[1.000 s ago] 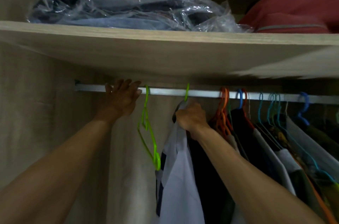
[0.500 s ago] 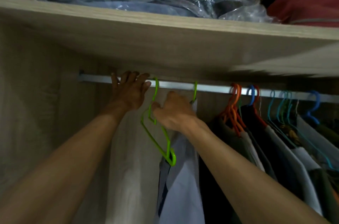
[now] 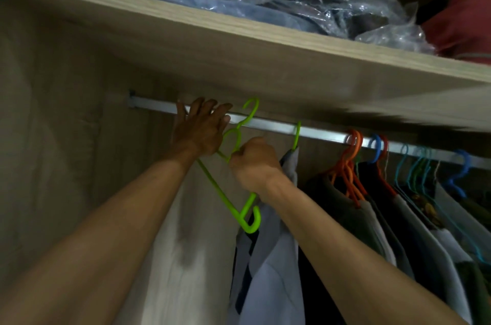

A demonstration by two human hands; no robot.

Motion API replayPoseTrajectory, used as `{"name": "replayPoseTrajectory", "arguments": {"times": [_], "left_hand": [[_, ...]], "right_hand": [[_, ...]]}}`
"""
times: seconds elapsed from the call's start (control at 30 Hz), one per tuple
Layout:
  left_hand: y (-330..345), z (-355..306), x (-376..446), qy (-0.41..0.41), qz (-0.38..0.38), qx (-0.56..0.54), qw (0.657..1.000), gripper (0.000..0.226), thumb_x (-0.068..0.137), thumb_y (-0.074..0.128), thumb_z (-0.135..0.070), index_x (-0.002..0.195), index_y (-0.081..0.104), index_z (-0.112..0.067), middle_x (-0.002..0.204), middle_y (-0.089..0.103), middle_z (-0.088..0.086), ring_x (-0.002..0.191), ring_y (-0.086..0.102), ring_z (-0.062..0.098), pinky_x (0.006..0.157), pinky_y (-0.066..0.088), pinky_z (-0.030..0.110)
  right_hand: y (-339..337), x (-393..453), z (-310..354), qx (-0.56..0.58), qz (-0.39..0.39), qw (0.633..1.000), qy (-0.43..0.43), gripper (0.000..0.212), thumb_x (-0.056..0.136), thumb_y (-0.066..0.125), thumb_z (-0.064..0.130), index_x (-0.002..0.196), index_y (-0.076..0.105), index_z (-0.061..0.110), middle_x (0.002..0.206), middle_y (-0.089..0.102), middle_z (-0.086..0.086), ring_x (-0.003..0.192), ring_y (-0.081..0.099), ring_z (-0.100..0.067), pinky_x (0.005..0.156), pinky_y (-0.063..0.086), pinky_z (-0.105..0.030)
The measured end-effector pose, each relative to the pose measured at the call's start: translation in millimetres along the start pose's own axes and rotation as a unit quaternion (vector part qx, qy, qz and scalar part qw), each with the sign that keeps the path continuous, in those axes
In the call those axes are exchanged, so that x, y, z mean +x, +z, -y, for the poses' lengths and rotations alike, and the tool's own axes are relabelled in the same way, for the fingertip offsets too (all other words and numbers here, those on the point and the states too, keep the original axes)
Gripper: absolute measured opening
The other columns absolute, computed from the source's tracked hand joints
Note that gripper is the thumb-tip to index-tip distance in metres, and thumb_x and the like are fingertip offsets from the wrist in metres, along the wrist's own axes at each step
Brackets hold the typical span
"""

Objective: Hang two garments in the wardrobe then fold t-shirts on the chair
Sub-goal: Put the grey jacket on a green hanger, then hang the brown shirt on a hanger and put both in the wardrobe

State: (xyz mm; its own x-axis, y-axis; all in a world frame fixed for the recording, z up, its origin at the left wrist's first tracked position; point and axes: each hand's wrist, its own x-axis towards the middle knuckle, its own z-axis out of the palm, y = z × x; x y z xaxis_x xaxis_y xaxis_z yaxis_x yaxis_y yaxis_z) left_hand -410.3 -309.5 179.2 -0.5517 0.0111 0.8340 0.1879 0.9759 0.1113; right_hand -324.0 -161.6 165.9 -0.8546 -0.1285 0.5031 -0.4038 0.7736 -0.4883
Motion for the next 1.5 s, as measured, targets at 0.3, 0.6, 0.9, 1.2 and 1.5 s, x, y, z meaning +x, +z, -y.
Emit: {"name": "replayPoseTrajectory", "arguments": {"times": [0.3, 0.6, 0.9, 1.2, 1.5], "left_hand": [[-17.1, 6.6, -24.2, 0.008, 0.079, -0.09, 0.993, 0.066, 0.095, 0.014, -0.055, 0.154, 0.031, -0.032, 0.164, 0.022, 0.009, 0.154, 0.009, 0.028, 0.124, 0.01, 0.047], [-94.3, -29.0, -139.8, -0.066, 0.051, -0.106, 0.991, 0.047, 0.105, 0.039, -0.042, 0.109, 0.056, 0.001, 0.105, 0.062, 0.029, 0.103, 0.059, 0.045, 0.084, 0.043, 0.041], [-184.3, -89.1, -265.9, -0.17, 0.025, 0.047, 0.984, 0.039, 0.1, 0.044, -0.053, 0.076, 0.04, -0.023, 0.06, 0.046, -0.003, 0.068, 0.045, 0.03, 0.061, 0.033, 0.035], [-311.3, -138.1, -391.4, -0.309, 0.056, 0.173, 0.933, 0.046, 0.095, 0.041, -0.067, 0.07, 0.044, -0.028, 0.063, 0.053, -0.009, 0.07, 0.05, 0.019, 0.065, 0.04, 0.034], [-487.0, -206.1, -547.4, -0.422, 0.026, 0.243, 0.873, 0.051, 0.092, 0.048, -0.066, 0.061, 0.043, -0.026, 0.054, 0.044, -0.009, 0.062, 0.044, 0.022, 0.062, 0.043, 0.039]], "right_hand": [[-30.2, -33.1, -8.3, 0.105, -0.004, 0.994, -0.04, 0.024, 0.079, 0.055, 0.027, 0.079, 0.068, 0.007, 0.08, 0.07, -0.015, 0.076, 0.069, -0.036, 0.068, 0.056, -0.039], [-66.2, -74.0, -60.0, 0.212, 0.149, 0.954, -0.152, 0.028, 0.102, 0.056, 0.018, 0.088, 0.061, -0.005, 0.055, 0.046, -0.011, 0.028, 0.035, -0.009, 0.032, 0.025, -0.017], [-58.6, -126.3, -81.9, 0.147, 0.158, 0.923, -0.319, 0.032, 0.097, 0.061, 0.026, 0.066, 0.06, 0.016, 0.053, 0.054, 0.006, 0.05, 0.042, -0.002, 0.056, 0.039, -0.026], [-44.4, -228.0, -16.1, 0.215, 0.24, 0.859, -0.398, 0.048, 0.095, 0.062, 0.041, 0.062, 0.055, 0.008, 0.044, 0.045, 0.006, 0.04, 0.037, -0.004, 0.05, 0.032, -0.029], [-67.1, -405.3, 90.4, 0.259, 0.382, 0.753, -0.469, 0.035, 0.092, 0.065, 0.049, 0.077, 0.069, 0.018, 0.071, 0.068, -0.001, 0.062, 0.058, -0.014, 0.058, 0.042, -0.028]]}}
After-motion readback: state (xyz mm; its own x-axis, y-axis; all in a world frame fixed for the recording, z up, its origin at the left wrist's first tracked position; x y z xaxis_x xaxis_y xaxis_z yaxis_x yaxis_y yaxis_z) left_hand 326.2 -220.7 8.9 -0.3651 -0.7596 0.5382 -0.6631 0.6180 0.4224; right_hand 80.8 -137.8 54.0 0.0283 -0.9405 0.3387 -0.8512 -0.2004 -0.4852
